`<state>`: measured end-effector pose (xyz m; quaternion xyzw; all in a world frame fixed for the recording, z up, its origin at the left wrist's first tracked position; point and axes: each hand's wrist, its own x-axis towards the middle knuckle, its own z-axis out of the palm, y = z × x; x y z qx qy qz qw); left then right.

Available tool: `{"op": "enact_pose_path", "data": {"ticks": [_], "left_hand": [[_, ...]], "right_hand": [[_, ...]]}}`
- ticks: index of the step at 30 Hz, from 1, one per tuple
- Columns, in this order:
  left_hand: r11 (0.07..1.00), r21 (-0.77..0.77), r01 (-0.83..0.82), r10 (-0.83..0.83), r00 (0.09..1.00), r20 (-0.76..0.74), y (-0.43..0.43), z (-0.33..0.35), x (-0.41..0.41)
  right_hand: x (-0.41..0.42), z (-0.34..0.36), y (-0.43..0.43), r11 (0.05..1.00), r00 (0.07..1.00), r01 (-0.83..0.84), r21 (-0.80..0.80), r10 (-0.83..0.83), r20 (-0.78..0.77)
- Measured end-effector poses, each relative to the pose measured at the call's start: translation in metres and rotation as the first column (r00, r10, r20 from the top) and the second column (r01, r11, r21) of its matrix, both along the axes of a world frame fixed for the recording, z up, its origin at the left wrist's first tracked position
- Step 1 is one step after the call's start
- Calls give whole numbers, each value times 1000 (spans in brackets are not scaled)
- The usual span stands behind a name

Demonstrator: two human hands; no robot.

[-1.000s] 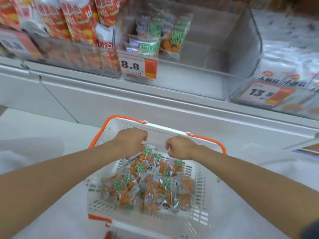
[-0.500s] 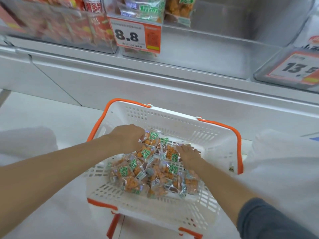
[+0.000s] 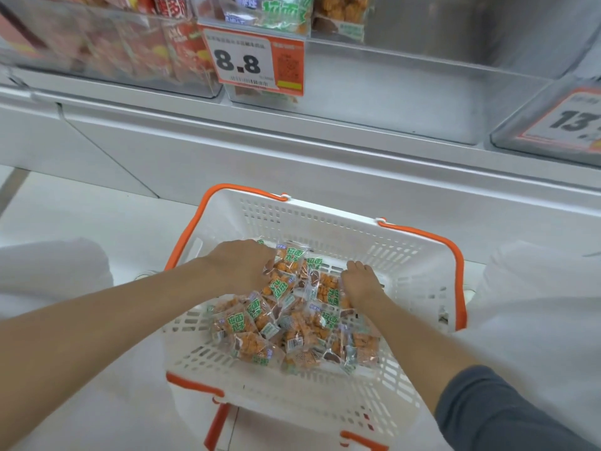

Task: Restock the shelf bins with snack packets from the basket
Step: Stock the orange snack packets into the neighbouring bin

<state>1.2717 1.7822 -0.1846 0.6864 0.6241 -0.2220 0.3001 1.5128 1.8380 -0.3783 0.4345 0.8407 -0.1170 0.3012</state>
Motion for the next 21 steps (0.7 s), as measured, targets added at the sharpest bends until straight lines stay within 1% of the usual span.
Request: {"op": "enact_pose_path", "data": {"ticks": [3, 5, 7, 8, 10, 11, 12, 13, 14, 15, 16, 17, 18, 19, 21], "left_hand": [[1000, -2, -20, 20, 1000, -1, 4, 2, 3], [998, 15, -62, 61, 997, 43, 8, 4, 5], [991, 35, -128, 123, 985, 117, 12, 9, 7], [985, 37, -169, 161, 973, 166, 14, 12, 8], [966, 47, -256, 234, 934, 269, 18, 20, 12], [947, 40, -318, 288, 899, 330, 19, 25, 16], [909, -6, -418, 381, 823, 422, 20, 31, 20], [841, -101, -532, 500, 692, 520, 21, 38, 24], [753, -222, -620, 609, 527, 593, 21, 44, 27], [669, -325, -669, 678, 369, 635, 22, 50, 30], [622, -373, -688, 696, 268, 666, 23, 54, 31], [614, -369, -697, 681, 232, 695, 25, 55, 31], [612, -353, -708, 659, 208, 723, 27, 57, 31], [600, -352, -718, 639, 165, 751, 29, 60, 31], [555, -425, -716, 610, 2, 793, 35, 66, 30]], "right_hand": [[-7, 37, 12, 994, 997, 41, -100, -48, -65], [-16, 70, 25, 972, 976, 130, -194, -160, -148], [-26, 111, 35, 947, 941, 180, -265, -244, -233], [-31, 134, 39, 945, 930, 175, -276, -251, -270], [-38, 180, 41, 946, 896, 171, -276, -266, -356], [-38, 203, 39, 938, 861, 182, -294, -296, -413], [-36, 223, 36, 921, 803, 203, -332, -351, -482], [-33, 240, 33, 895, 726, 227, -384, -418, -546], [-28, 256, 29, 866, 645, 244, -436, -480, -594], [-23, 268, 26, 834, 570, 259, -487, -539, -620], [-20, 276, 24, 806, 508, 273, -525, -584, -633], [-20, 283, 24, 789, 458, 284, -545, -611, -645], [-22, 288, 25, 792, 421, 290, -538, -610, -671], [-27, 292, 28, 806, 389, 298, -511, -591, -706], [-38, 299, 37, 828, 344, 345, -442, -550, -761]]}}
